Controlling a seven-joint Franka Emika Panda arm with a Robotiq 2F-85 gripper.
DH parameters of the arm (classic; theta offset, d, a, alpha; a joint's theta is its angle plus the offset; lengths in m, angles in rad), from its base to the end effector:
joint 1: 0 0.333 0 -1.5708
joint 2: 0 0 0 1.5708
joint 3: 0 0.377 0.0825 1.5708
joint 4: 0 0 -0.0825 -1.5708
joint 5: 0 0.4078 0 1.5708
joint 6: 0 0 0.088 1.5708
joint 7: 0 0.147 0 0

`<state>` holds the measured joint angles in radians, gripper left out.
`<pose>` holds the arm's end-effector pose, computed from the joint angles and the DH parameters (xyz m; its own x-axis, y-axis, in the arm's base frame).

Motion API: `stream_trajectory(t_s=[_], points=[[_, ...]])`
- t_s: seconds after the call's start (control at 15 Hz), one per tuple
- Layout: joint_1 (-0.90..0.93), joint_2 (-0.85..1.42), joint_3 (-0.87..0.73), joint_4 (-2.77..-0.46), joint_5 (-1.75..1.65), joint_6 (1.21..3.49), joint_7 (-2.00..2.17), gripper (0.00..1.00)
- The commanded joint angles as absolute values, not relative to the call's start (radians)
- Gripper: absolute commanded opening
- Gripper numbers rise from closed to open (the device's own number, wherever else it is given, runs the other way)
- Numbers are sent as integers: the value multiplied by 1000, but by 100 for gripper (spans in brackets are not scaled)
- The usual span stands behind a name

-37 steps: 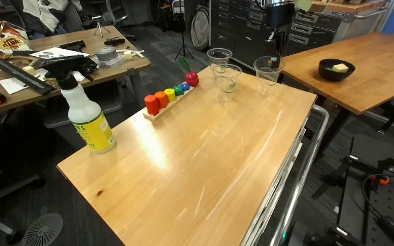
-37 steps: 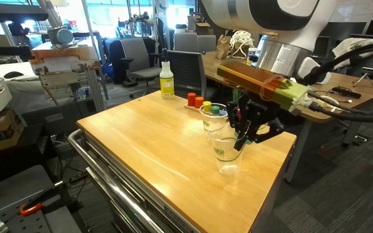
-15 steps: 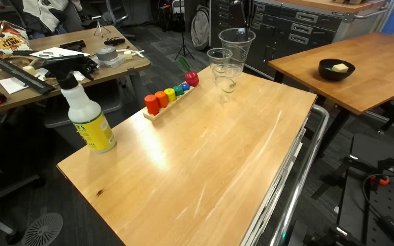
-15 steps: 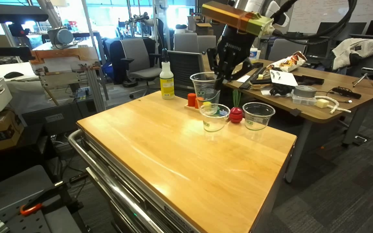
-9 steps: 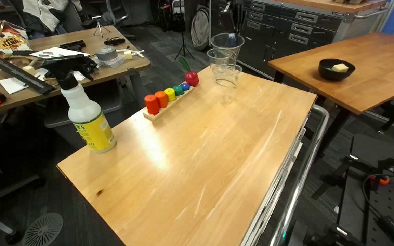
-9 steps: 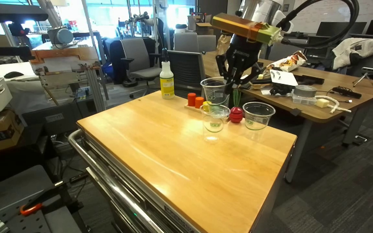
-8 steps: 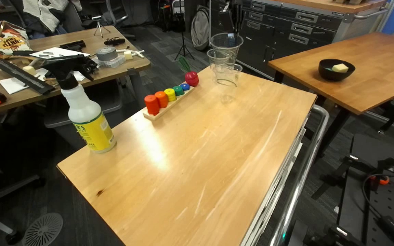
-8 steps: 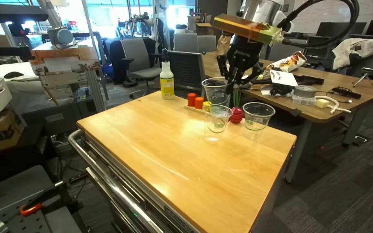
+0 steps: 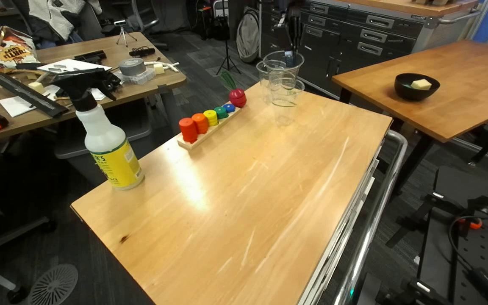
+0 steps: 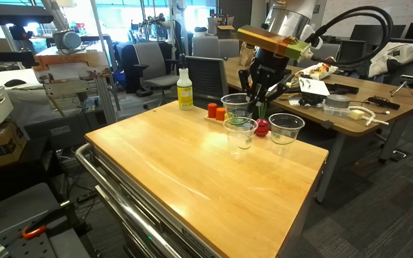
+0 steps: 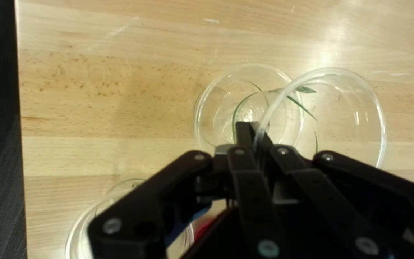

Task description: Stack the three clear plastic cups together

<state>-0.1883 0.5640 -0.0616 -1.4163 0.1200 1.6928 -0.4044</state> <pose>0.7046 -0.1553 0.3559 0.9624 0.1449 -0.2297 0.1037 -0.9778 -0.1822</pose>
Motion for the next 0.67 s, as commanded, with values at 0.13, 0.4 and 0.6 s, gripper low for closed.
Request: stream_trajectory(t_s=[0.13, 0.4, 0.6], points=[[-222, 538, -49, -1501, 114, 1718, -439, 1], [-229, 533, -45, -1535, 116, 1746, -456, 31], [-221, 513, -46, -1546, 103, 1773, -459, 52]])
